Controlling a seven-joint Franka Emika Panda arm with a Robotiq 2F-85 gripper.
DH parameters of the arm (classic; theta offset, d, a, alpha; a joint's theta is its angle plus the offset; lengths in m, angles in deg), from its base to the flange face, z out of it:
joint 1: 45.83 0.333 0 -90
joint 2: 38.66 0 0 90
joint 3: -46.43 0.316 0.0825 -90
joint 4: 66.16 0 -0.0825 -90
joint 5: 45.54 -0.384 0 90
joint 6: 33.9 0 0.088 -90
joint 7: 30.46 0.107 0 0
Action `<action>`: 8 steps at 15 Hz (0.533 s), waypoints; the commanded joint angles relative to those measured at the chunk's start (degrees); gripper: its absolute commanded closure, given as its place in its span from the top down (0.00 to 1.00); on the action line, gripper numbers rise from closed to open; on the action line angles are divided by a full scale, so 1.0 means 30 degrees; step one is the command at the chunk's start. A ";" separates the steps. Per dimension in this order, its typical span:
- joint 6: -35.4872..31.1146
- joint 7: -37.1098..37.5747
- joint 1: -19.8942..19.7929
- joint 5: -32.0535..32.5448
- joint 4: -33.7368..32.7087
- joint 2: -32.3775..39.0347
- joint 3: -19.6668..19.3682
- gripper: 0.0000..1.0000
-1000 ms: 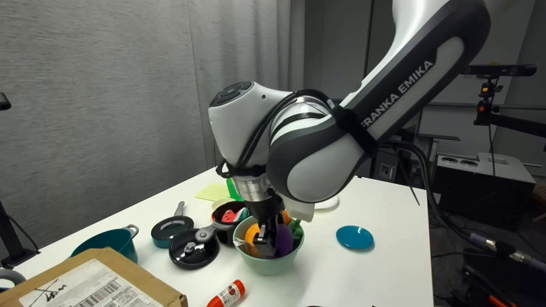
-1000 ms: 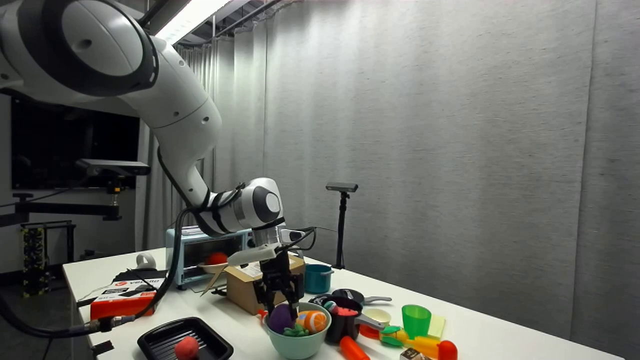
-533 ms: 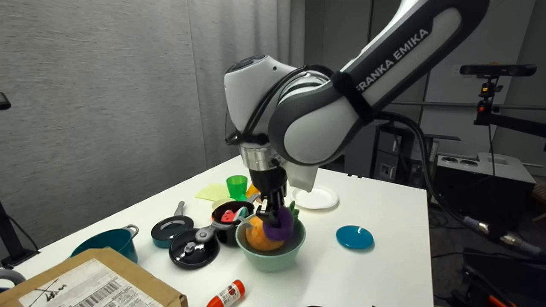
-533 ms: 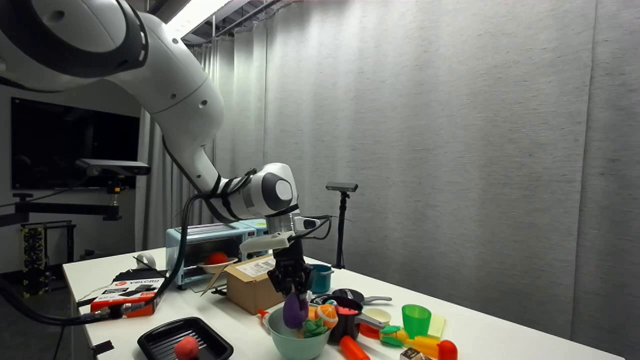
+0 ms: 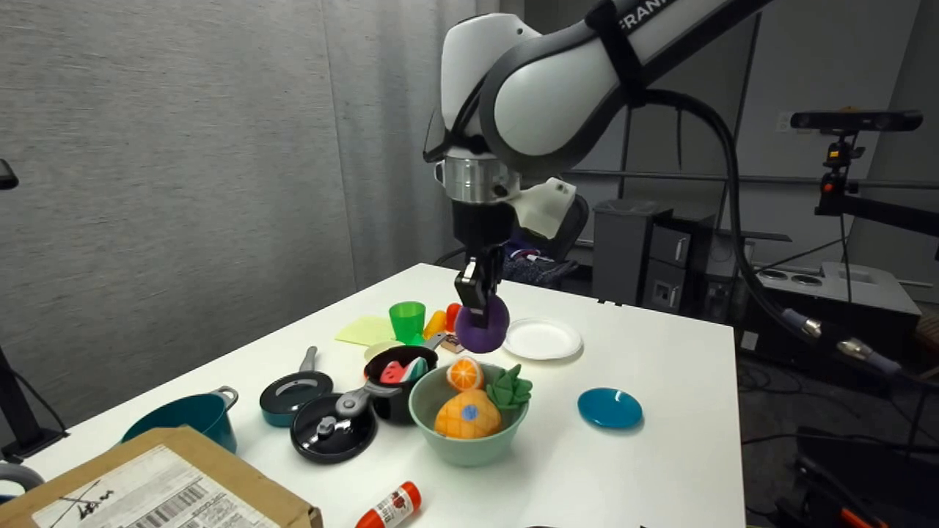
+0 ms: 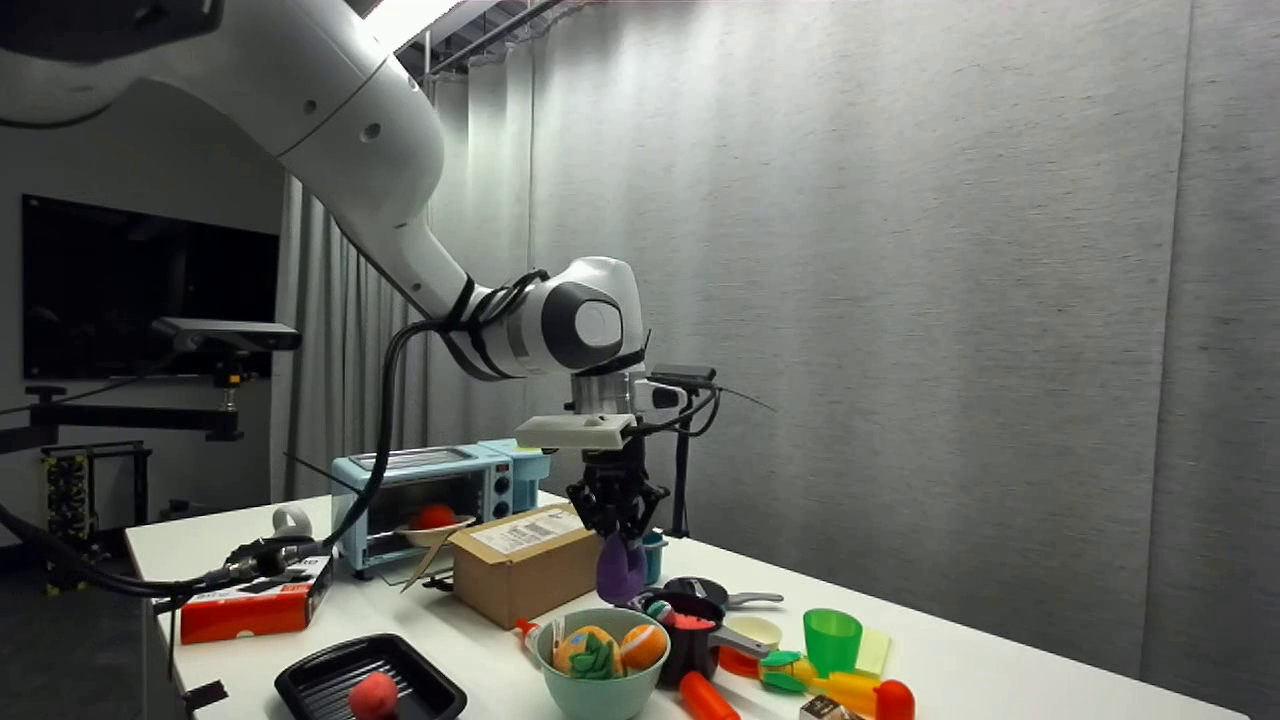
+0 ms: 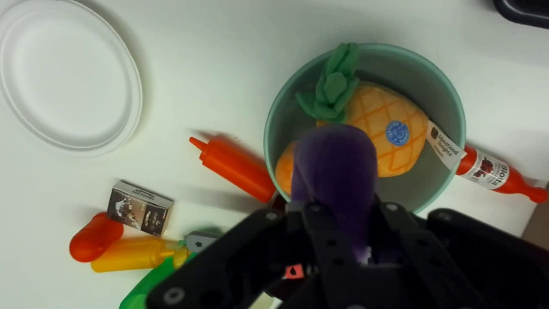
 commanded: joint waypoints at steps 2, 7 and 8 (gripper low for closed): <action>0.0890 -0.1383 -0.1096 -0.2704 0.0575 -0.0993 -0.0179 0.05; 0.0839 0.3267 -0.1514 -0.1018 0.0979 -0.1267 -0.1950 0.05; 0.0451 0.4106 -0.1601 -0.0618 0.1099 -0.1292 -0.2314 0.05</action>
